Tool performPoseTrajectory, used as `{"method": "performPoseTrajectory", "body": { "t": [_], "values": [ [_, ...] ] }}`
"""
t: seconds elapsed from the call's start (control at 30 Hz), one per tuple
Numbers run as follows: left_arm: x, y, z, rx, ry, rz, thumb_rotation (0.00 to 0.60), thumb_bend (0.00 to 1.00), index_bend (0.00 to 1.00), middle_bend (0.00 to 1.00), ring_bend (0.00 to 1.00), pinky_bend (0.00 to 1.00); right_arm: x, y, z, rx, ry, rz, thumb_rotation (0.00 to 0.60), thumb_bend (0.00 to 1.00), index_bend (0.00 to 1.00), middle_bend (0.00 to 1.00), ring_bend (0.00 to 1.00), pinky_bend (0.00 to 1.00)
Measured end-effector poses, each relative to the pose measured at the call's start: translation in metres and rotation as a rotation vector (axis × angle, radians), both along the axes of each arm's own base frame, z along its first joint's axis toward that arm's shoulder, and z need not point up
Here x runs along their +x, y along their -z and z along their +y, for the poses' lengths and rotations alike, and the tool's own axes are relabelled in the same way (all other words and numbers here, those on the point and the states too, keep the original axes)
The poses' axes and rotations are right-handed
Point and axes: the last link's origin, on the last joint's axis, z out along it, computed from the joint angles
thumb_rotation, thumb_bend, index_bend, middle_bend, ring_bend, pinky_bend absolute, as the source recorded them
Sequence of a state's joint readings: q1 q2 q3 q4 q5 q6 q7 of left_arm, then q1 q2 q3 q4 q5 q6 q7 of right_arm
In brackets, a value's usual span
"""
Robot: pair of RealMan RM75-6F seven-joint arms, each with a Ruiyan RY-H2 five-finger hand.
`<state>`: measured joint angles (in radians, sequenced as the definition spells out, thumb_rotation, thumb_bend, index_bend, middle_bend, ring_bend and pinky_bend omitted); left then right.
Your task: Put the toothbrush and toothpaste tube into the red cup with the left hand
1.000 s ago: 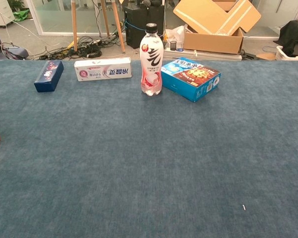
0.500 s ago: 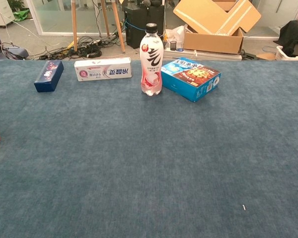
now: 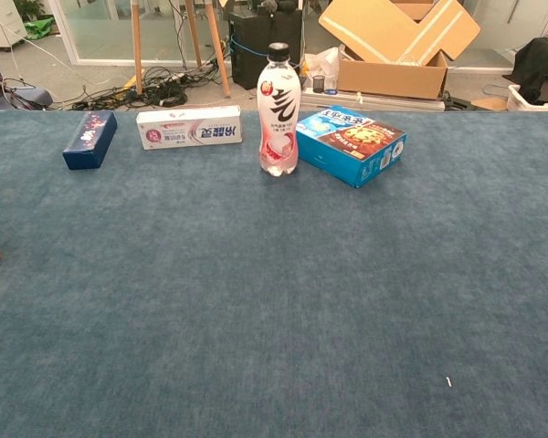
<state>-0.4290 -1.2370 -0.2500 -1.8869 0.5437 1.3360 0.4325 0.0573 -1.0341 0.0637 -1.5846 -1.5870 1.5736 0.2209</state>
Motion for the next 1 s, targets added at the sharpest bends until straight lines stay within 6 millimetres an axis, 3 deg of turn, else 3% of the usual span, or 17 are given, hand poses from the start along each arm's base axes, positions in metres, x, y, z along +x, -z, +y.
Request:
{"method": "performPoseTrajectory", "body": {
  "t": [0.3, 1.0],
  "values": [
    [0.001, -0.0004, -0.0001, 0.002, 0.003, -0.004, 0.6, 0.24, 0.34, 0.07, 0.0, 0.0, -0.0001, -0.0002, -0.0001, 0.0, 0.001, -0.001, 0.6, 0.12, 0.26, 0.25, 0.22, 0.6],
    [0.007, -0.0042, -0.0034, 0.024, 0.022, -0.017, 0.6, 0.24, 0.32, 0.07, 0.0, 0.0, -0.0001, -0.0009, 0.0001, -0.003, -0.001, -0.002, 0.6, 0.12, 0.26, 0.25, 0.22, 0.6]
  ]
}}
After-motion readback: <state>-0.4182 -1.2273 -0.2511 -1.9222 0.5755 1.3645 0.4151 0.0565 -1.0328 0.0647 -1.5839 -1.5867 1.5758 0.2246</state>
